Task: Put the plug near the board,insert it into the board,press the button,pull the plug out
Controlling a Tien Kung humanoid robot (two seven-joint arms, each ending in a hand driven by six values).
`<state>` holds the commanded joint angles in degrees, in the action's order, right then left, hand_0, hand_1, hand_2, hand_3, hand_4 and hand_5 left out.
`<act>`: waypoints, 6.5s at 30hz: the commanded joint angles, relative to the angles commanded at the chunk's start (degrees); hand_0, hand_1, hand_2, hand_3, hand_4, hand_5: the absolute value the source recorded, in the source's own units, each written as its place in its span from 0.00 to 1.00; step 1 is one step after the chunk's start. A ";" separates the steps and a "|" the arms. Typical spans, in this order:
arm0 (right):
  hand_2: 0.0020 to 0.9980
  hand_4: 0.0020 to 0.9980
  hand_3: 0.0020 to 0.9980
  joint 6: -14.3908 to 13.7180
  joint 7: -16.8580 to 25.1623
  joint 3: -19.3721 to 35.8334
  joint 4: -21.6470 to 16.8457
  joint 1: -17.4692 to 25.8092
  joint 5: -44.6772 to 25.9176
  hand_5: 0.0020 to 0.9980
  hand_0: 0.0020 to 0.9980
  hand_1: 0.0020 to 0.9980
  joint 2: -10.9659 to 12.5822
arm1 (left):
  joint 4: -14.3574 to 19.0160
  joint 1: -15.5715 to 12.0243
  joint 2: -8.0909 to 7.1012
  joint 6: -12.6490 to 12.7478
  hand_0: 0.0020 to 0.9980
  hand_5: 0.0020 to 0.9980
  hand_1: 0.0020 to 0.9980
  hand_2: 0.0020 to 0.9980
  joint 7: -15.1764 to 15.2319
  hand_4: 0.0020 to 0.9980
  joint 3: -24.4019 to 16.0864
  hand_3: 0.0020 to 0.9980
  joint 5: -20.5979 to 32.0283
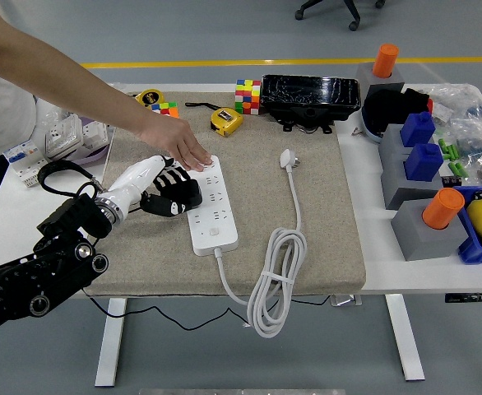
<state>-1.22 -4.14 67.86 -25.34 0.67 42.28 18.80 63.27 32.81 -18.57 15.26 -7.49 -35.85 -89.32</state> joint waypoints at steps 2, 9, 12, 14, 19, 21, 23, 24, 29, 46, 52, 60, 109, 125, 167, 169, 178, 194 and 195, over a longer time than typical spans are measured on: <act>0.66 0.91 0.55 -0.02 0.01 0.12 -0.02 0.08 0.03 0.50 0.66 0.66 -0.03 | 0.13 -0.19 -0.08 0.43 0.31 0.00 0.44 0.49 0.88 0.75 -0.16 0.55 -0.29; 0.66 0.91 0.55 -0.04 0.00 0.72 -0.02 0.51 0.14 0.50 0.66 0.66 -0.34 | 0.72 -1.30 -0.30 2.66 0.30 0.00 0.43 0.48 5.96 0.77 -2.04 0.54 1.16; 0.66 0.91 0.55 0.00 -0.02 0.75 -0.02 0.67 0.14 0.50 0.66 0.66 -0.45 | 0.75 -1.92 -0.38 3.77 0.30 0.00 0.43 0.48 8.57 0.77 -3.21 0.54 3.61; 0.66 0.91 0.55 -0.01 -0.01 0.82 -0.01 0.68 0.14 0.50 0.66 0.66 -0.54 | 0.35 -2.52 -0.45 4.74 0.30 0.00 0.43 0.48 10.46 0.78 -4.36 0.54 5.31; 0.66 0.91 0.55 -0.02 0.02 0.90 -0.09 0.73 0.16 0.50 0.66 0.66 -0.62 | -1.95 -3.64 -1.31 4.79 0.30 0.00 0.43 0.48 10.53 0.78 -6.06 0.54 5.57; 0.66 0.91 0.55 -0.02 0.01 0.93 -0.11 0.70 0.17 0.50 0.66 0.66 -0.60 | -2.91 -4.03 -1.84 4.09 0.31 0.00 0.43 0.48 9.90 0.78 -6.28 0.54 4.82; 0.66 0.91 0.55 -0.03 0.01 1.06 -0.09 0.72 0.19 0.50 0.66 0.66 -0.64 | -3.37 -4.52 -2.27 3.42 0.31 0.00 0.43 0.48 9.34 0.78 -6.51 0.54 4.72; 0.66 0.91 0.55 -0.03 0.01 1.10 -0.09 0.74 0.18 0.50 0.66 0.66 -0.66 | -3.45 -4.84 -2.48 2.97 0.31 0.00 0.43 0.48 8.98 0.78 -6.68 0.54 4.61; 0.66 0.91 0.55 -0.01 -0.01 1.20 -0.11 0.78 0.24 0.50 0.66 0.66 -0.70 | -3.40 -5.92 -3.05 0.93 0.34 0.00 0.48 0.53 8.03 0.76 -7.14 0.57 4.57; 0.66 0.91 0.55 0.04 -0.08 1.25 -0.15 0.82 0.36 0.50 0.66 0.66 -0.67 | -0.65 -8.52 -3.68 -4.39 0.76 0.14 0.81 0.82 5.00 1.00 -12.00 0.88 4.96; 0.66 0.91 0.55 0.02 -0.10 1.17 -0.06 0.86 0.36 0.50 0.66 0.66 -0.76 | 1.95 -11.79 -3.45 0.83 0.68 0.21 0.74 0.75 11.68 1.00 -17.22 0.82 13.04; 0.66 0.91 0.55 -0.03 -0.07 1.10 0.03 0.78 0.47 0.50 0.66 0.66 -1.10 | 3.07 -14.64 -3.52 5.58 0.53 0.18 0.59 0.58 19.73 0.83 -21.80 0.62 25.66; 0.67 0.92 0.56 0.22 -0.31 -0.24 1.09 -1.39 -0.04 0.50 0.66 0.67 -1.16 | 6.05 -18.81 -3.56 3.87 0.46 0.14 0.50 0.55 16.91 0.77 -35.20 0.60 25.35; 0.67 0.92 0.56 0.18 -0.30 -0.13 1.29 -1.06 -0.14 0.50 0.67 0.68 -1.11 | 5.95 -18.02 -3.28 3.28 0.47 0.14 0.50 0.55 15.50 0.76 -34.60 0.60 25.02; 0.67 0.93 0.56 -0.09 -0.23 0.67 1.35 -2.65 -0.13 0.52 0.67 0.68 -1.20 | 5.90 -16.48 -3.15 2.49 0.48 0.15 0.50 0.55 14.44 0.76 -34.01 0.59 24.60; 0.67 0.93 0.56 0.02 -0.31 0.31 1.43 -3.00 -0.21 0.52 0.67 0.68 -1.41 | 5.84 -16.10 -3.39 2.45 0.48 0.15 0.50 0.55 14.41 0.76 -33.83 0.59 24.62; 0.67 0.92 0.56 0.04 -0.37 -0.29 1.73 -1.94 -0.26 0.52 0.67 0.67 -1.16 | 5.68 -16.71 -3.44 2.24 0.47 0.15 0.50 0.55 14.32 0.76 -33.58 0.59 24.65; 0.67 0.92 0.56 0.09 -0.44 1.29 1.53 -0.74 0.20 0.52 0.67 0.67 -1.67 | 5.84 -16.99 -2.68 1.75 0.48 0.15 0.51 0.55 13.76 0.76 -34.47 0.59 24.20; 0.67 0.92 0.56 0.11 -0.45 1.30 1.53 -0.69 0.21 0.51 0.67 0.67 -1.70 | 5.85 -17.03 -2.66 1.73 0.47 0.15 0.51 0.55 13.74 0.76 -34.54 0.59 24.18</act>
<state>-1.12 -4.58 69.16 -23.82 -0.02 42.49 17.10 69.12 15.78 -21.23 16.99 6.25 -70.39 -65.14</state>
